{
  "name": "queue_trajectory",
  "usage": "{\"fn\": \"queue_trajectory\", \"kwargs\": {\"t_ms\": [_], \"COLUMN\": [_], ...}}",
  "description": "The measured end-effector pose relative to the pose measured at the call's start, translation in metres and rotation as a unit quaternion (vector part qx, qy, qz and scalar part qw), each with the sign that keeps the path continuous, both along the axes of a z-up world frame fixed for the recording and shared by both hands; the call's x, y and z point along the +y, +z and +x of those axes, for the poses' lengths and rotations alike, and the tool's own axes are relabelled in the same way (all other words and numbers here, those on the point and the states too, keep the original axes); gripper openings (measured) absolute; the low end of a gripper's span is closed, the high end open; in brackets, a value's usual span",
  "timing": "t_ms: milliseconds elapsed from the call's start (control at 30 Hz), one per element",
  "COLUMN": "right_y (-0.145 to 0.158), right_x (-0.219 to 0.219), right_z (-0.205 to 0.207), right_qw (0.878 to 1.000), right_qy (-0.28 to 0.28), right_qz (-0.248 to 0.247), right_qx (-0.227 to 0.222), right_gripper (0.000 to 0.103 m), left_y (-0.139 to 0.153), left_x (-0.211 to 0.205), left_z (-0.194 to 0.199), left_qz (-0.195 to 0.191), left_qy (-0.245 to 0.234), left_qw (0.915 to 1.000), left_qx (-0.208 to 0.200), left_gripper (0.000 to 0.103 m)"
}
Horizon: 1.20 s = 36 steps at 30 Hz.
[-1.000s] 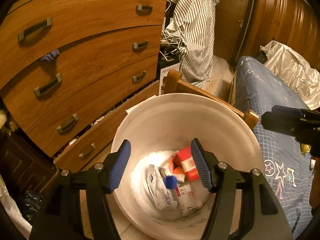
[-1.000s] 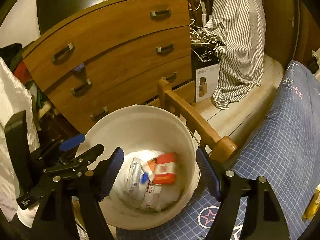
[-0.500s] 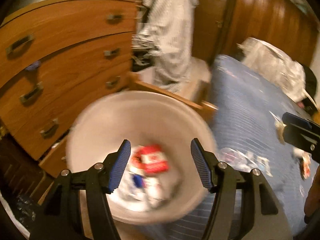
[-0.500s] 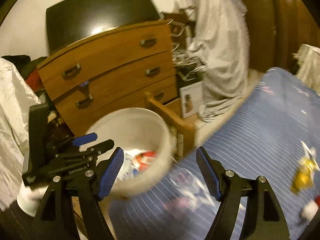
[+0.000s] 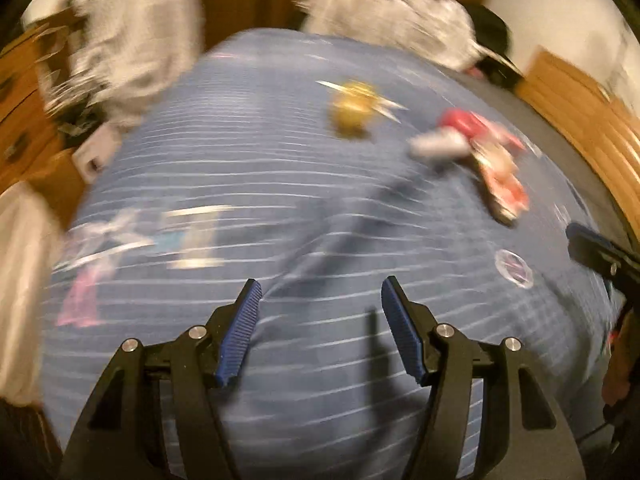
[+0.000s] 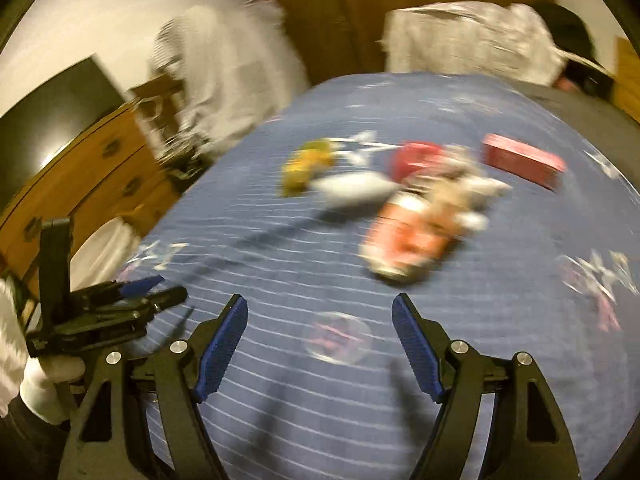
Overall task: Collect trash
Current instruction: 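Move both tools back over the bed toward the paper bag and sponge, then grasp the orange-printed paper bag with left tool while right tool grasps the sponge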
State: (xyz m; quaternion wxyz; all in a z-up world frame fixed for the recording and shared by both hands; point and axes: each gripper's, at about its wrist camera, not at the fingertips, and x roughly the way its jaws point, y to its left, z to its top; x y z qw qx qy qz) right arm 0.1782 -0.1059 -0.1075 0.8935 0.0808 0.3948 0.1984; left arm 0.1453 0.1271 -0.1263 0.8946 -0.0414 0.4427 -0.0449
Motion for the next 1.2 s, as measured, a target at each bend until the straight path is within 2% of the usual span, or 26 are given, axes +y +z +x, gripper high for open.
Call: {"fn": "queue_trajectory", "kwargs": {"t_ms": [67,167,267,400,567,633,700,767,1000,1200], "right_y": [-0.004,-0.01,-0.015,-0.02,-0.025,-0.025,-0.024,-0.023,-0.029,-0.038], "right_x": [-0.037,-0.068,-0.087,-0.106,-0.125,-0.126,-0.123,-0.12,-0.108,-0.09], "right_z": [-0.003,-0.002,0.001,0.01,0.022,0.026,0.03,0.033,0.034,0.04], "right_qw": [1.0,0.999,0.998,0.997,0.997,0.997,0.997,0.997,0.997,0.997], "right_qy": [-0.024,-0.043,-0.052,-0.065,-0.069,-0.067,-0.065,-0.063,-0.053,-0.034], "right_qz": [0.006,0.012,0.02,0.032,0.041,0.044,0.049,0.053,0.058,0.065], "right_qx": [0.0,0.002,0.004,0.006,0.009,0.009,0.007,0.005,0.012,0.03], "right_gripper": [0.075,0.075,0.075,0.075,0.075,0.075,0.075,0.075,0.075,0.075], "left_y": [-0.005,-0.008,-0.01,-0.01,-0.015,-0.016,-0.02,-0.02,-0.01,-0.013], "left_x": [-0.037,-0.089,-0.13,-0.161,-0.183,-0.179,-0.173,-0.166,-0.126,-0.084], "left_z": [0.013,0.029,0.049,0.081,0.116,0.119,0.122,0.119,0.073,0.028], "left_qz": [-0.001,0.002,-0.012,-0.023,-0.003,0.002,-0.014,-0.026,-0.037,-0.047], "left_qy": [-0.04,-0.083,-0.115,-0.12,-0.115,-0.109,-0.109,-0.112,-0.113,-0.108], "left_qw": [0.9992,0.9966,0.9933,0.9925,0.9933,0.994,0.9936,0.9931,0.9923,0.9919], "left_qx": [0.006,0.005,0.001,0.0,0.009,0.013,0.024,0.025,0.032,0.047], "left_gripper": [0.065,0.068,0.071,0.073,0.076,0.075,0.055,0.048,0.045,0.048]}}
